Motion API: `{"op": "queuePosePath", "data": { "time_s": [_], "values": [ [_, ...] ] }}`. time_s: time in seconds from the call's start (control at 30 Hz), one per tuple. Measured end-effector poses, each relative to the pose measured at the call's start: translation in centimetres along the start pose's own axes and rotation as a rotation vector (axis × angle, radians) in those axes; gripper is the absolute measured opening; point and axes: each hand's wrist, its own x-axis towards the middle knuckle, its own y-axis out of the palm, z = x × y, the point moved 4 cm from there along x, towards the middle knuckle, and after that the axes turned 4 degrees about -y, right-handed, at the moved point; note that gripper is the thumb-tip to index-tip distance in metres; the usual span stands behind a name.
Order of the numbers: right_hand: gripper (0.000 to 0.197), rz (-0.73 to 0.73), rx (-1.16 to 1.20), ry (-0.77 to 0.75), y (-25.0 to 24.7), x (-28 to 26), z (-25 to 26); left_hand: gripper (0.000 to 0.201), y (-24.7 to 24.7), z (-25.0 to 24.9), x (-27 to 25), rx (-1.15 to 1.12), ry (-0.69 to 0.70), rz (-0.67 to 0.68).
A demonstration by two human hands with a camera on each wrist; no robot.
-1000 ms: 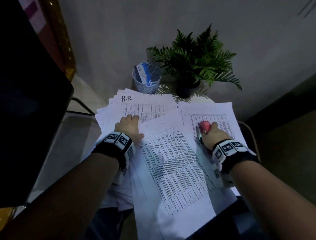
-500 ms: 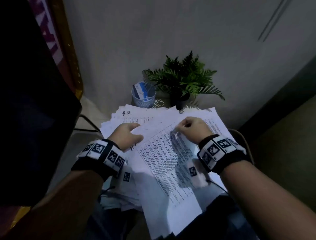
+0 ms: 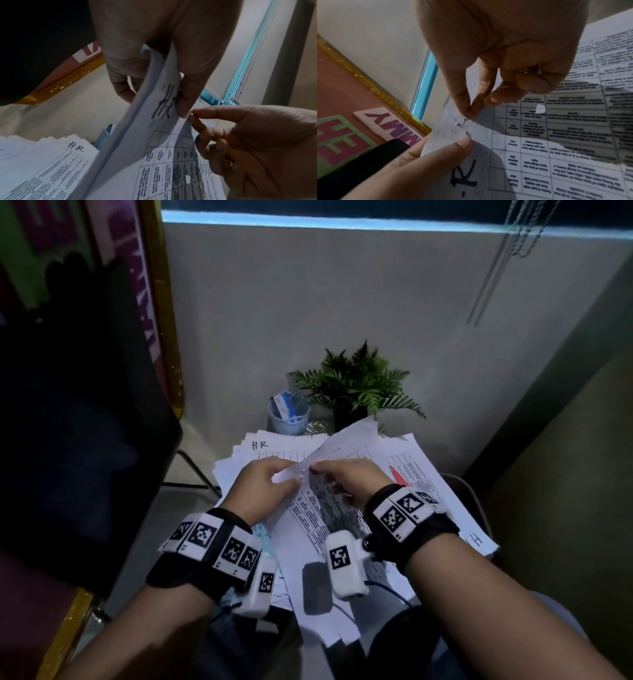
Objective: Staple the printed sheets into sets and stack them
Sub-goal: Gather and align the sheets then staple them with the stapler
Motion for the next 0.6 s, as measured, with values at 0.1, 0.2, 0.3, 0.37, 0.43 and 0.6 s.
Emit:
{"op": "queuePosePath", "data": {
  "time_s": [0.1, 0.2, 0.3, 0.37, 0.43, 0.6],
  "values": [
    [0.017, 0.009, 0.101, 0.019, 0.0, -0.7, -0.2, 0.018, 0.1, -0.4, -0.5, 0.029, 0.036, -0.004],
    [0.016, 0.029, 0.149, 0.015, 0.2, -1.2, -0.1, 0.016, 0.1, -0.5, -0.7, 0.038, 0.065, -0.005],
    [0.017, 0.033, 0.155, -0.017, 0.3, -1.4, 0.0, 0.008, 0.1, -0.9, -1.0, 0.002, 0.067, 0.014],
    [0.015, 0.046, 0.134, -0.041, 0.5, -1.3, 0.2, 0.013, 0.2, -1.2, -1.2, -0.015, 0.067, 0.025],
    [0.017, 0.060, 0.051, -0.079, 0.5, -1.4, 0.4, 0.019, 0.1, -1.4, -1.3, 0.010, 0.075, 0.013],
    [0.023, 0.006, -0.123, -0.250, -0.3, -1.3, 0.8, 0.023, 0.4, -1.3, -1.0, 0.043, 0.040, -0.012]
  ]
}}
